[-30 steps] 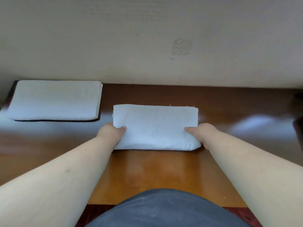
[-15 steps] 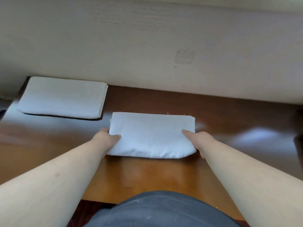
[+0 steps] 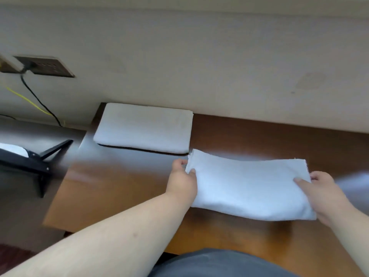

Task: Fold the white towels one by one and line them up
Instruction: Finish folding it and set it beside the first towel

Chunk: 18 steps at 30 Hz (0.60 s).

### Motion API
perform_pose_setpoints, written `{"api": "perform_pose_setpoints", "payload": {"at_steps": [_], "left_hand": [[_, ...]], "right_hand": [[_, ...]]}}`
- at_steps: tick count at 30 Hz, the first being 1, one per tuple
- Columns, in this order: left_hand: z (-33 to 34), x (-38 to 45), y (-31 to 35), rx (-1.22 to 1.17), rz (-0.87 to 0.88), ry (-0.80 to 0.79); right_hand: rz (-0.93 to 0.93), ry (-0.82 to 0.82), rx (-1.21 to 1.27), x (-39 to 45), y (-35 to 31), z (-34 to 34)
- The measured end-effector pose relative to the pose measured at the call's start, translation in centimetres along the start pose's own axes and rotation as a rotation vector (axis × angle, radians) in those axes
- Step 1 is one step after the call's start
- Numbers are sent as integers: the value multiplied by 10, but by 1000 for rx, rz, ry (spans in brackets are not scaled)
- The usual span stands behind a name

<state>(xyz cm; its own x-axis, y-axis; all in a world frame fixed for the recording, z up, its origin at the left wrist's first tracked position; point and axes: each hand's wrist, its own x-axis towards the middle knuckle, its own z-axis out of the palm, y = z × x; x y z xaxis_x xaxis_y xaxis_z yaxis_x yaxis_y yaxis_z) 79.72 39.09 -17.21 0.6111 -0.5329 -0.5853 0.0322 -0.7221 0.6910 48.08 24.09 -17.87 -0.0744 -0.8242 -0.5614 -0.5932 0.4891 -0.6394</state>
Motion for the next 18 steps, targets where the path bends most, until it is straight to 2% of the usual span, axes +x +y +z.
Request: {"api": "perform_pose_setpoints", "payload": {"at_steps": [3,6,14,18], "left_hand": [[-57,11,-1,34,97,-59],[-113,23,4,87,190,-89],[-230,65,6,126,159,-73],[-272,98,8,182,207,-21]], "right_hand": [[-51,68,93,-38,-10,29],[-141,15,166,-69,-37,67],[-172,-168,83,-107,-135,140],[-223,-212,62,-104,-183,176]]}}
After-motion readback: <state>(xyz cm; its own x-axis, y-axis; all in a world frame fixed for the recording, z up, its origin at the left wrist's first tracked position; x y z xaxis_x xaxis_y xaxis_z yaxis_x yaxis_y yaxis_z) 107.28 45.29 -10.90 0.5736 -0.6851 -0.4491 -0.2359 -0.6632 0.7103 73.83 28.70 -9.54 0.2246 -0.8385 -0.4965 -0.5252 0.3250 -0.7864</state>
